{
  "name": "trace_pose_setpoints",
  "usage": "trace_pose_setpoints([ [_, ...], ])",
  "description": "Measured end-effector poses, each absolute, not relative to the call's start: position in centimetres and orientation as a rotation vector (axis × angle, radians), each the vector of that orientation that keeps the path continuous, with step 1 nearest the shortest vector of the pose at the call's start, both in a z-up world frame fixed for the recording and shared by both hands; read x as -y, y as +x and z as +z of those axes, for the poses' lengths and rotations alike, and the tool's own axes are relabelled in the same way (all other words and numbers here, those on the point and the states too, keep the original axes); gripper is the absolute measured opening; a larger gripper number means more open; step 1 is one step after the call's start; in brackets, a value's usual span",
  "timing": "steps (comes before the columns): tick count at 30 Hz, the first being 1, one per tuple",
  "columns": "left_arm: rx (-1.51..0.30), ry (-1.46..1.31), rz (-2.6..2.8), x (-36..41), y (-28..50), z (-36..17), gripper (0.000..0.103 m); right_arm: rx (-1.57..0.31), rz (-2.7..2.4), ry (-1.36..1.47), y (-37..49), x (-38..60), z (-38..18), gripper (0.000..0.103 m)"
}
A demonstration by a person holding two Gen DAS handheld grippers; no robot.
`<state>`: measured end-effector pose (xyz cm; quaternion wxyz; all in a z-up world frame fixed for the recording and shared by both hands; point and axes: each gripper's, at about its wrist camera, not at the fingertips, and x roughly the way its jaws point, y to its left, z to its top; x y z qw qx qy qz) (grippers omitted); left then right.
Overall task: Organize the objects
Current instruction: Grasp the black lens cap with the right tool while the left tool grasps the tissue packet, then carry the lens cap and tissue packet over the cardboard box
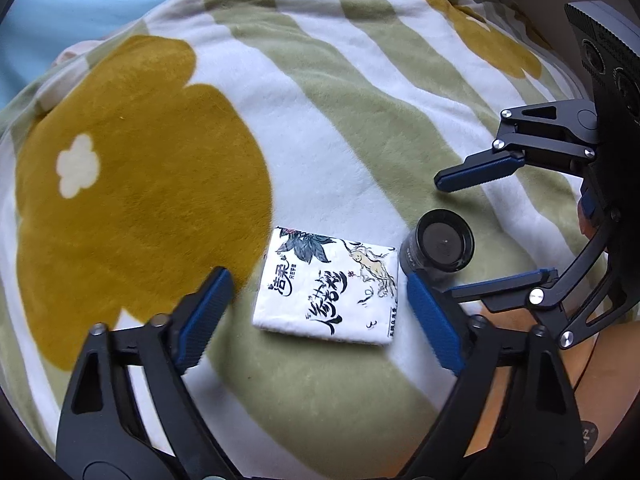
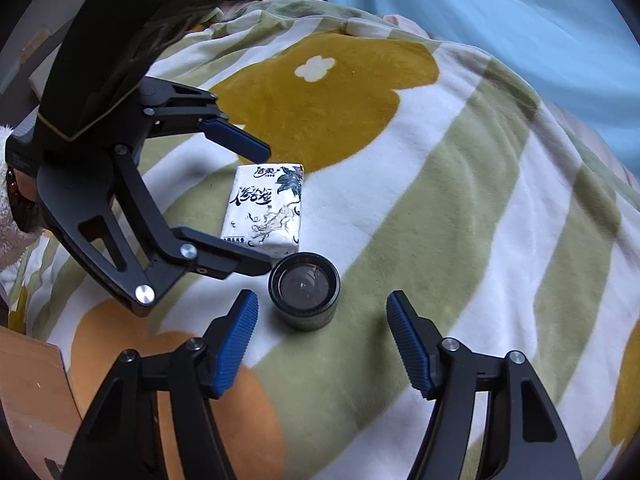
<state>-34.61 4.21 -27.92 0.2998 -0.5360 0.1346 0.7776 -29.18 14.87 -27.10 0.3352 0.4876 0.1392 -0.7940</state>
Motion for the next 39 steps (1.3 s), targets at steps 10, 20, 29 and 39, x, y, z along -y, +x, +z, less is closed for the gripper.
trace_pose_setpoints([
  [10, -0.349, -1.415, 2.035, -4.0, -34.5, -28.0, 0.062, -0.358, -2.039, 1.270, -29.5, -14.0, -27.6, 0.036],
  [20, -0.324, -1.408, 2.056, -3.4, -33.6, -27.2, 0.061, -0.363, -2.053, 1.269, -29.1, -13.6, -27.1, 0.033],
  [29, -0.316, -1.365, 2.101, -2.9, -32.0, -23.5, 0.061, -0.372, -2.080, 1.236, -27.5, -13.5, -24.3, 0.033],
  [39, -0.325, -1.299, 2.166, -2.7, -27.0, -17.3, 0.061, -0.393, -2.141, 1.166, -22.9, -14.0, -18.5, 0.033],
])
